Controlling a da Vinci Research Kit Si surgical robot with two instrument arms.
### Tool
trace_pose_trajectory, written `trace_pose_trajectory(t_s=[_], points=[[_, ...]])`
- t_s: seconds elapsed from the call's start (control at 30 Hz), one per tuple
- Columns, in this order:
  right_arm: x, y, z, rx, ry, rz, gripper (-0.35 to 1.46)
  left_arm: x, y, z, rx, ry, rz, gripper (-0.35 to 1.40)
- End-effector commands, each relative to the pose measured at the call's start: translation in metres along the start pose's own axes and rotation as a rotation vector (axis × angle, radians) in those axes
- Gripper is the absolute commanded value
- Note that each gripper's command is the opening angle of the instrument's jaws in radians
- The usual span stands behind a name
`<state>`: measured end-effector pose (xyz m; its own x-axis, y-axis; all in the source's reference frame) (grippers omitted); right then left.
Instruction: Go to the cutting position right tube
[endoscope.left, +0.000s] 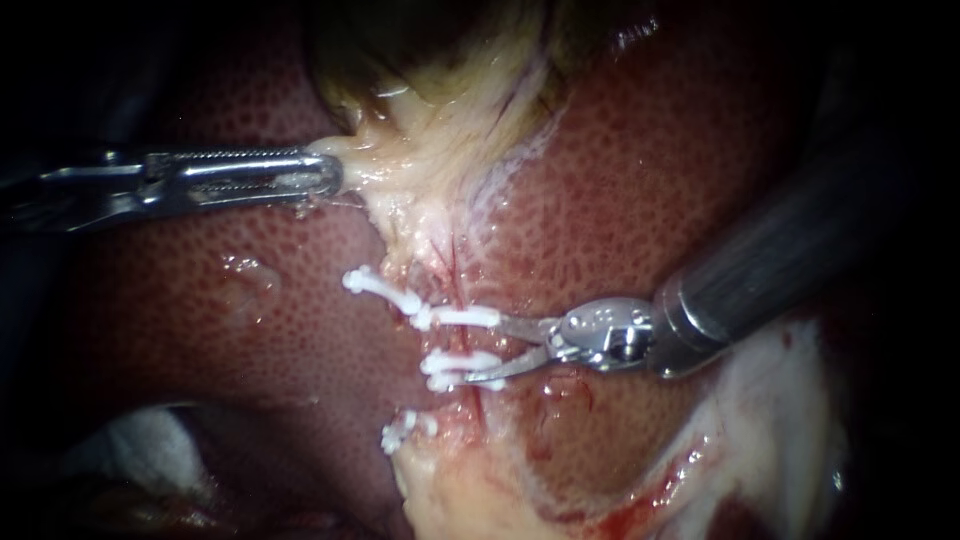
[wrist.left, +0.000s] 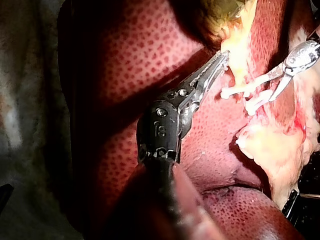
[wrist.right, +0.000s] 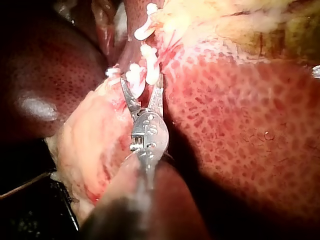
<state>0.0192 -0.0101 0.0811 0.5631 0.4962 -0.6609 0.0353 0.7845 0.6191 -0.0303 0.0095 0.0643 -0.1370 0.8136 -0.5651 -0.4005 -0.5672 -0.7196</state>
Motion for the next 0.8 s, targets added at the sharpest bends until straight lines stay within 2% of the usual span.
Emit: trace_pose_trajectory(t_s=[0.03, 0.23, 0.37, 0.57, 0.8], points=[[0.0001, 0.0, 0.0002, 0.009, 0.009, 0.006, 1.43, 0.0, 0.0, 0.0, 0.0, 0.0, 0.0, -0.35], [0.0002, 0.0, 0.0012, 0.073, 0.027, 0.058, 1.4, 0.0, 0.0, 0.0, 0.0, 0.0, 0.0, -0.35], [0.0005, -0.0001, 0.0016, 0.134, 0.071, 0.09, 1.38, 0.0, 0.0, 0.0, 0.0, 0.0, 0.0, -0.35], [0.0011, -0.0003, 0.0023, 0.209, 0.095, 0.131, 1.33, 0.0, -0.0001, 0.0001, 0.0, 0.0, 0.0, -0.35], [0.0021, 0.0001, 0.0036, 0.263, 0.131, 0.154, 1.31, 0.0, -0.0001, 0.0001, 0.0, 0.0, 0.0, -0.35]])
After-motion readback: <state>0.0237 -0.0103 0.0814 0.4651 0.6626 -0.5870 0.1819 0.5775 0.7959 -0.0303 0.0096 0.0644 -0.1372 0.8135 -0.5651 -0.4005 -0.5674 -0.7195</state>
